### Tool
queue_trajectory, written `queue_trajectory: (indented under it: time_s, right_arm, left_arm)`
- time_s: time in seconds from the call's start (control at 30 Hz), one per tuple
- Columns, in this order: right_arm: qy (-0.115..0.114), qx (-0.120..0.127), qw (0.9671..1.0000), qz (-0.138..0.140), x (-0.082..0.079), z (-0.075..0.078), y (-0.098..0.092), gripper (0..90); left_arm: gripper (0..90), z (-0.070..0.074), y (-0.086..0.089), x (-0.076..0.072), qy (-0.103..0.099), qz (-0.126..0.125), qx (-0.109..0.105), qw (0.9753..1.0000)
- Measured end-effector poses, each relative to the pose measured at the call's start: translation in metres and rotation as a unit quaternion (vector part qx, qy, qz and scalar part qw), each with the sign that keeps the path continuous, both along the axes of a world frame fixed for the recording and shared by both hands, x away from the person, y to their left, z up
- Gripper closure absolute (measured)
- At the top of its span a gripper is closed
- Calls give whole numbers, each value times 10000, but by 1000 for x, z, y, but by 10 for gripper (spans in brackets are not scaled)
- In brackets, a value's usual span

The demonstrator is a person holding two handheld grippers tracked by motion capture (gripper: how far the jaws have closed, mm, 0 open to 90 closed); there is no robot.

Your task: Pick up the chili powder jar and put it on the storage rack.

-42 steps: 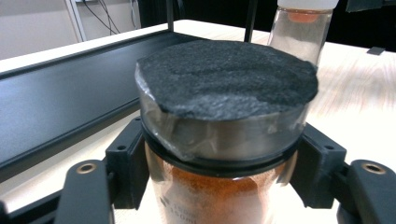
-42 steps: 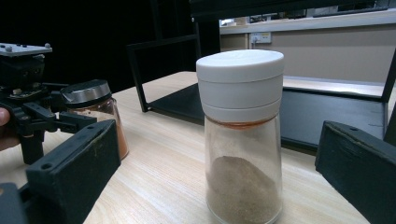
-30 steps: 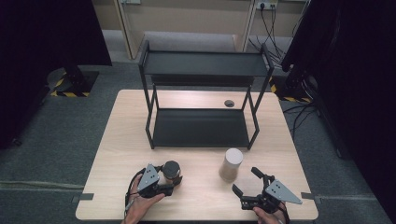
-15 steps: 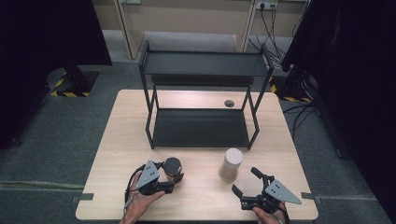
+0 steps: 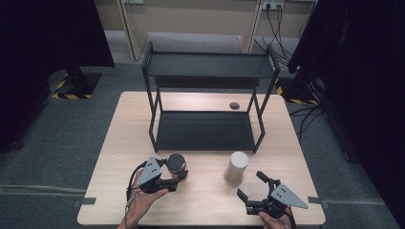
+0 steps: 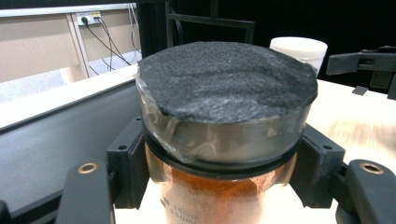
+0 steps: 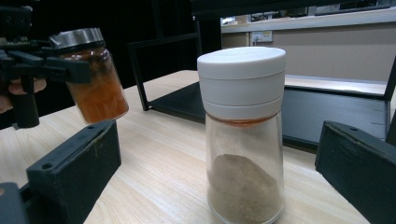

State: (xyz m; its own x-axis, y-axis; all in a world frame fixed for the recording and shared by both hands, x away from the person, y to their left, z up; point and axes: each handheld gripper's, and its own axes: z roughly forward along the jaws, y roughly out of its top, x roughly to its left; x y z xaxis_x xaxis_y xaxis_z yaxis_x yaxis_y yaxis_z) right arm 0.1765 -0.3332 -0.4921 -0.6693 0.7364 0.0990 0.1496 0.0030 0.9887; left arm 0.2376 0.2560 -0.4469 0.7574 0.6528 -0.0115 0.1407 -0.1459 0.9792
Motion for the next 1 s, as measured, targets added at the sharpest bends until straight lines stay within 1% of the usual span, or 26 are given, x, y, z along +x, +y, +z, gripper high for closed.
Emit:
queue_trajectory:
  time_s: [0.3,0.4,0.57,0.67,1.0]
  right_arm:
    - [-6,-23,10000,5,0,0,1,5]
    - [6,-23,10000,15,0,0,1,5]
    - [3,-31,10000,24,0,0,1,5]
    - [-4,-33,10000,21,0,0,1,5]
    - [-1,-37,10000,26,0,0,1,5]
  left_arm:
    - [323,12,2,5,9,21,-37,10000]
    - [323,17,3,7,24,28,-79,10000]
    - [323,24,2,9,31,26,-54,10000]
    - [323,30,1,11,33,12,-57,10000]
    - [323,44,-2,17,19,-14,-91,10000]
